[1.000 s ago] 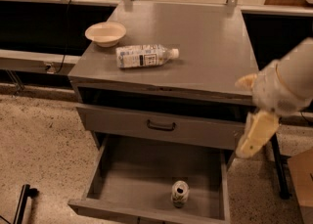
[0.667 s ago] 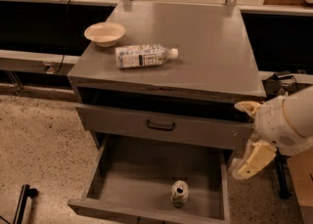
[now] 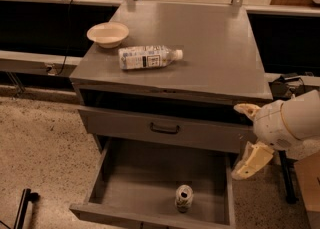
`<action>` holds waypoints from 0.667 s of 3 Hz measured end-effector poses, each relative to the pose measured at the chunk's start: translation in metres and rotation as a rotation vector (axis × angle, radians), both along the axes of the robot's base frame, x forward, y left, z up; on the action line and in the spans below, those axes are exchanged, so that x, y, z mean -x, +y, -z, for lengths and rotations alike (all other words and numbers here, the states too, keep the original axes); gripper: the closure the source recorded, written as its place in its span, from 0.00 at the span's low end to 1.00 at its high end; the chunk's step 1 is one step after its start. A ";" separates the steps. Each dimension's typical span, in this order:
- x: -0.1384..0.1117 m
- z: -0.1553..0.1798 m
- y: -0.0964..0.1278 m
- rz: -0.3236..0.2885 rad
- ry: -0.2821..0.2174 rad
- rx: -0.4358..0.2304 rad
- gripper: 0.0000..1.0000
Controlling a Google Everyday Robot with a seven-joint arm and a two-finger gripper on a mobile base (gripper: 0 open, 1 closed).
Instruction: Pick 7up can from middle drawer and place on counter
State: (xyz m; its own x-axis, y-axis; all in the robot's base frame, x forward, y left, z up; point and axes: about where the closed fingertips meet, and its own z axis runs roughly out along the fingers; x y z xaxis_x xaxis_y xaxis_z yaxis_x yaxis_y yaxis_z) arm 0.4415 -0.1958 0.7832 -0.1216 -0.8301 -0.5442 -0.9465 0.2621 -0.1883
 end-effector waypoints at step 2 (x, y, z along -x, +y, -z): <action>-0.002 0.113 0.059 -0.069 -0.069 -0.248 0.00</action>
Offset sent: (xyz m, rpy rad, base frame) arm 0.0282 0.0764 -0.1544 0.3400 -0.3595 0.1359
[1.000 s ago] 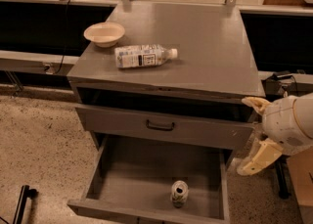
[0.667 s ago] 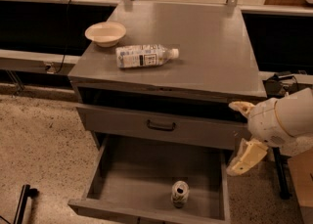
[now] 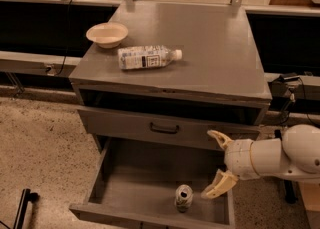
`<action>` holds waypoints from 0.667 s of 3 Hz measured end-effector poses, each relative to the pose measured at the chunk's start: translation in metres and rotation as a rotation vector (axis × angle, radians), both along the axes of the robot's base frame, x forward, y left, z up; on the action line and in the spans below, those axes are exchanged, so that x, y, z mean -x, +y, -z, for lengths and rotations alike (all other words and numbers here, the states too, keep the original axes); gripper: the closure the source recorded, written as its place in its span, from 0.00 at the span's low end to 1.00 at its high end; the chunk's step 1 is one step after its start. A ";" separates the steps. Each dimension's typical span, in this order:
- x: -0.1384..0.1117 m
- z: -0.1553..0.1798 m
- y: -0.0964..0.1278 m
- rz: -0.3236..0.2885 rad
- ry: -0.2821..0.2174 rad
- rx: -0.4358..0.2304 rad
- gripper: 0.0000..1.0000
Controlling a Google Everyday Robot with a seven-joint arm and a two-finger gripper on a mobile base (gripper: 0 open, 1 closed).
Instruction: Pick 7up can from middle drawer and place on counter
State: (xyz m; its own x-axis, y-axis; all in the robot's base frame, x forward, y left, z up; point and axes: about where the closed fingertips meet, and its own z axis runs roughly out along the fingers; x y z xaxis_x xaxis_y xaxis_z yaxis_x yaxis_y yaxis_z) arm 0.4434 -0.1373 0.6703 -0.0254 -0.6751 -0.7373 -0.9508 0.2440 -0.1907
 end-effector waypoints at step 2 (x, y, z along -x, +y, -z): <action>-0.010 0.035 0.022 -0.048 -0.065 -0.018 0.00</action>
Offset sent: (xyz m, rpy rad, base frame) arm 0.0008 0.0533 -0.1613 0.2064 0.1037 0.0759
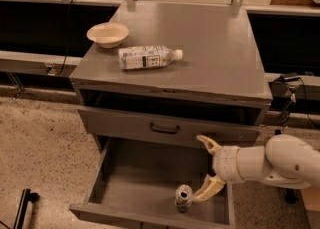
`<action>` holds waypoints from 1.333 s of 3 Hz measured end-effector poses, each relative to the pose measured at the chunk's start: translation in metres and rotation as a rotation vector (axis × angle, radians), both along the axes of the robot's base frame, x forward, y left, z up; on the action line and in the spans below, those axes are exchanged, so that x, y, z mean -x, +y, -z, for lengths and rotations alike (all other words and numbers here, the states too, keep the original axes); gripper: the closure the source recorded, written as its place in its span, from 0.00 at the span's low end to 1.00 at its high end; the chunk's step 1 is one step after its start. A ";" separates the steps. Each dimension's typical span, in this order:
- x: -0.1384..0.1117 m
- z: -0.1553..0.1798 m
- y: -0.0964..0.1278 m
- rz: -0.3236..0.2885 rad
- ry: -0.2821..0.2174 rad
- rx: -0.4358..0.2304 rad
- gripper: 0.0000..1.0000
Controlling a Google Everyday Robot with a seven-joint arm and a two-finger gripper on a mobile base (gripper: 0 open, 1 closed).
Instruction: Pick 7up can from middle drawer and place on counter
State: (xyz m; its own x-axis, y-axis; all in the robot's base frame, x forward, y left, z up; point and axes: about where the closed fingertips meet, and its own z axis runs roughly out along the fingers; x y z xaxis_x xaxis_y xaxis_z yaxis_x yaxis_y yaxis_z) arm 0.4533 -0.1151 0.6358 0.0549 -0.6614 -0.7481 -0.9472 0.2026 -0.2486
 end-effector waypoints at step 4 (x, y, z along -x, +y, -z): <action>0.013 0.145 0.035 -0.100 0.096 -0.226 0.00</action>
Offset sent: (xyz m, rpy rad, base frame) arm -0.0241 0.0479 -0.1695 0.2916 0.0728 0.2027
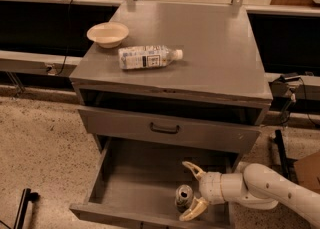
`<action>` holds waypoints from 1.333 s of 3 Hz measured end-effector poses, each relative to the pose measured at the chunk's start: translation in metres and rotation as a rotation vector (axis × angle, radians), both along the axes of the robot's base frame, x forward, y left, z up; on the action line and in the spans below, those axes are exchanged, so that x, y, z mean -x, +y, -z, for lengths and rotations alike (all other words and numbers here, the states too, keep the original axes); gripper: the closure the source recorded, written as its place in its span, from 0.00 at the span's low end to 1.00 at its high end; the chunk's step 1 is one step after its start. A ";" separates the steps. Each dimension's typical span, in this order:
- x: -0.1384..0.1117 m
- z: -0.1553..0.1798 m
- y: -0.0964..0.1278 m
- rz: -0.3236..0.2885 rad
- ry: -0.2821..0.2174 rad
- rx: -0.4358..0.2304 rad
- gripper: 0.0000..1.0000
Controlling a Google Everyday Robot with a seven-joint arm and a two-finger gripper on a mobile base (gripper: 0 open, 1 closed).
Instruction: Pick 7up can from middle drawer and place on counter
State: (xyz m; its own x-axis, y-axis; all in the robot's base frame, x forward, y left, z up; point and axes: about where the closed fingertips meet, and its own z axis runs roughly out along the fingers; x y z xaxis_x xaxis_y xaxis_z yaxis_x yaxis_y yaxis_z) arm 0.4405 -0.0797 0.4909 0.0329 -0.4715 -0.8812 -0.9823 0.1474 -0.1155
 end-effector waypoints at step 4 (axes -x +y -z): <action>-0.016 0.057 -0.024 0.122 0.112 -0.006 0.22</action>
Offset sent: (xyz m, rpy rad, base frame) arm 0.0145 -0.0360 -0.0522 -0.0332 0.1159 -0.1744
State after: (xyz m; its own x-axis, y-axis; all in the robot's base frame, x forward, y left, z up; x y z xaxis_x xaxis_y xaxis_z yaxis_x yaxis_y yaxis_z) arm 0.4566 -0.1036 0.4339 -0.1230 -0.4606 -0.8790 -0.9639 0.2664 -0.0047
